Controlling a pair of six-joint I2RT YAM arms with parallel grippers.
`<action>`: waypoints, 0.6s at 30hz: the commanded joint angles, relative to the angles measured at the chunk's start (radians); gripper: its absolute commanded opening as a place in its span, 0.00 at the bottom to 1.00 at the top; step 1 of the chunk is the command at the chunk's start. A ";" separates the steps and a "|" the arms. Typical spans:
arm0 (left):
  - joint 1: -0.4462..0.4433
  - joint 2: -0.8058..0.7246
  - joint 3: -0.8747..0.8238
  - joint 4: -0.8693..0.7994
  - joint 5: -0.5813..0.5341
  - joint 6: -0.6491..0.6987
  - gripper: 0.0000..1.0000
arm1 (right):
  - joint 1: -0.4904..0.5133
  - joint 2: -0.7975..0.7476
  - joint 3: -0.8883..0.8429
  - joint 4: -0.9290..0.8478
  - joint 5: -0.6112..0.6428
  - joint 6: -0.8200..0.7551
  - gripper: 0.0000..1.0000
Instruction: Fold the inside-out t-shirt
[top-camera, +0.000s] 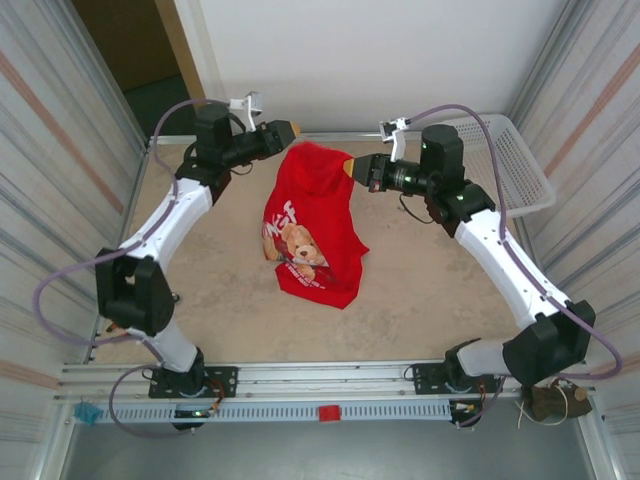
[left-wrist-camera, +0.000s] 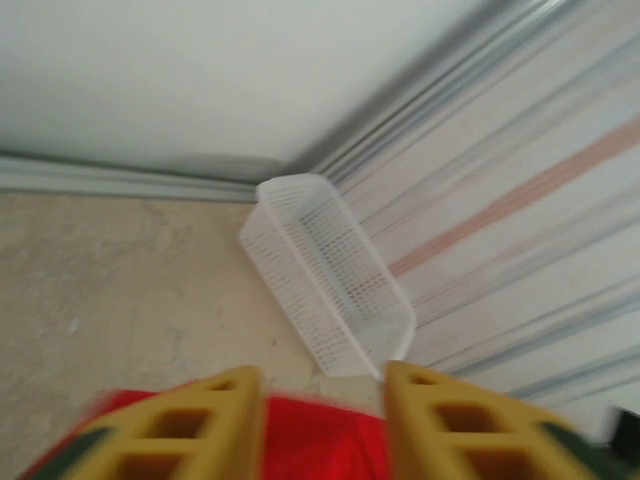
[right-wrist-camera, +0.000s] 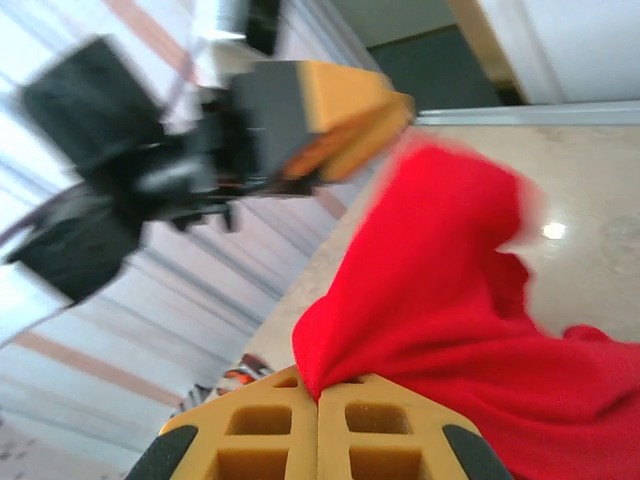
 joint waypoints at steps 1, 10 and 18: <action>-0.004 -0.026 0.002 0.046 -0.004 -0.009 0.57 | -0.002 -0.025 -0.017 0.099 -0.073 0.078 0.00; -0.153 -0.343 -0.338 0.010 -0.223 0.173 0.63 | -0.008 -0.004 -0.036 0.097 -0.087 0.080 0.00; -0.302 -0.344 -0.367 -0.015 -0.323 0.309 0.54 | -0.011 -0.005 -0.058 0.098 -0.087 0.088 0.00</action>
